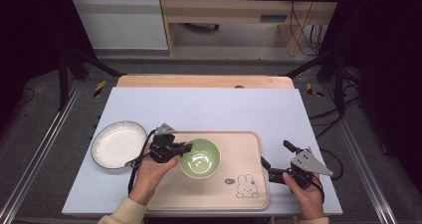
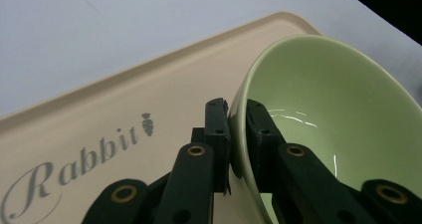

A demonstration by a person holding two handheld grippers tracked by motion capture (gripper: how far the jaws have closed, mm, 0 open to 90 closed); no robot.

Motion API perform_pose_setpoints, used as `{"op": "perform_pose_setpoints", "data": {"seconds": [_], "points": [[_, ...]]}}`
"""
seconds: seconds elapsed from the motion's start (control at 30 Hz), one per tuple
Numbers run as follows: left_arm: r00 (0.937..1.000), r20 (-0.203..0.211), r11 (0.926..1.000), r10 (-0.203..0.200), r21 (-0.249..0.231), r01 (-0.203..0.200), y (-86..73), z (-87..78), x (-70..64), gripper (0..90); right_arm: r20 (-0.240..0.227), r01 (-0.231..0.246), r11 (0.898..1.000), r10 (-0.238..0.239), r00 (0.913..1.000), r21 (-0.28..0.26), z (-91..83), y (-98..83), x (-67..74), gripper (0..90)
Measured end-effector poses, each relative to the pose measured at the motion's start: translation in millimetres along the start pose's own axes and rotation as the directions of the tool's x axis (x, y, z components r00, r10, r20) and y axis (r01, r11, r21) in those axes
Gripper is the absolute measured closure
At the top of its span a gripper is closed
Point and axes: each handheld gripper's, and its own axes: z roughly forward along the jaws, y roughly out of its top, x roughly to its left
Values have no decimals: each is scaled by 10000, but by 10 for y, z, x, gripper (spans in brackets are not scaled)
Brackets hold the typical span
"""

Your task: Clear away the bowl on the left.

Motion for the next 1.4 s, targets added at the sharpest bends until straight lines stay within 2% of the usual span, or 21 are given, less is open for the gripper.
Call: {"op": "perform_pose_setpoints", "data": {"seconds": [0.33,0.57,0.8,1.03,1.13,1.4], "points": [[9997,70,9984,247,509,-250,7,106,-47,819,-56,-15,10000,15,10000,-60,-13,7,-17,33],[9997,119,9981,192,587,-198,-7,162,-37,819,-124,36,10000,-36,9999,-3,5,4,2,34],[9998,174,9976,88,679,-100,-9,219,-28,819,-89,-175,9997,173,9998,-165,-19,8,-16,33],[9997,253,9963,40,862,-62,-21,260,6,818,-100,-191,9997,190,9998,-132,-8,0,-21,33],[9993,331,9964,-145,845,117,-37,267,34,818,-114,-220,9996,218,9997,-169,-13,2,-23,33],[9991,374,9938,-197,1099,155,-55,266,84,824,-126,-208,9996,206,9997,-180,-6,-3,-36,34]]}}
